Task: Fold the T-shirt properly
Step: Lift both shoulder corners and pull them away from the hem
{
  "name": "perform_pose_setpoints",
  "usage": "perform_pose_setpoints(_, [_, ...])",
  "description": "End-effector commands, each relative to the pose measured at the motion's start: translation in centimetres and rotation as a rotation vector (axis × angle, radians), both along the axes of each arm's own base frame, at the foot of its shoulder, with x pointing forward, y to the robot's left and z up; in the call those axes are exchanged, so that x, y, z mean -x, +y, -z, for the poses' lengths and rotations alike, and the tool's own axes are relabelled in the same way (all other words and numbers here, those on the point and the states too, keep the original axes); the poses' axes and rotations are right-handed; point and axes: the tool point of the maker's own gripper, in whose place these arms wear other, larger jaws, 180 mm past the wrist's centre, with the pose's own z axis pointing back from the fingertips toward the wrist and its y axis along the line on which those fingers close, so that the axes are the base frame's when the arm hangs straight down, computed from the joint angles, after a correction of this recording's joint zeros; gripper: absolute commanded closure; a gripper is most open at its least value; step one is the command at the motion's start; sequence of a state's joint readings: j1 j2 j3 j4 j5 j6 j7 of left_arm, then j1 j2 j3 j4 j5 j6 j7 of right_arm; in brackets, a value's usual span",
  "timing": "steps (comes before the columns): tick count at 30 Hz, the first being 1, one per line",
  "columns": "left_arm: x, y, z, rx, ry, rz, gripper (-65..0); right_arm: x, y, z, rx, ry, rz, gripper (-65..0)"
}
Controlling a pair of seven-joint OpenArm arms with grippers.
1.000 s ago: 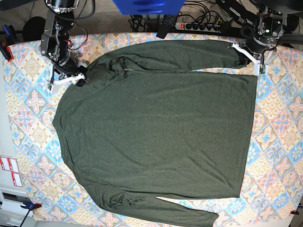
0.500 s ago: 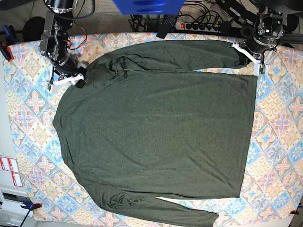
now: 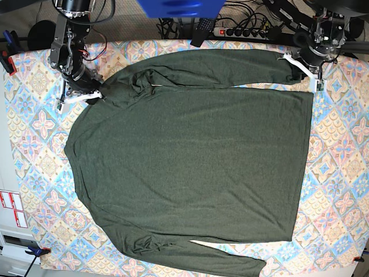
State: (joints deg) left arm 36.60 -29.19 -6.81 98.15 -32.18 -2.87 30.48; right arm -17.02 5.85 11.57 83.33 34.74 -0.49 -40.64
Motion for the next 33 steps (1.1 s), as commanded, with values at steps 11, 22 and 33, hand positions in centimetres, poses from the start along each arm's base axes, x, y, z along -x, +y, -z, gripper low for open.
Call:
perform_pose_setpoints(11, [-5.3,3.2,-4.7,-0.061,-0.231,-0.055,0.0,-1.2,1.4,-2.5,-0.016,-0.048,-0.052,0.0])
perform_pose_setpoints(22, [-9.7,3.2,-7.4,-0.059,-0.349,-0.060,0.0,-6.2,1.4,-5.3,-0.013,-0.160,-0.052,0.0])
perform_pose_setpoints(33, [-12.8,3.6,-9.4,-0.065,-0.426,-0.069,0.0,-9.3,1.4,-7.3,-0.013,-0.228,-0.051,0.0])
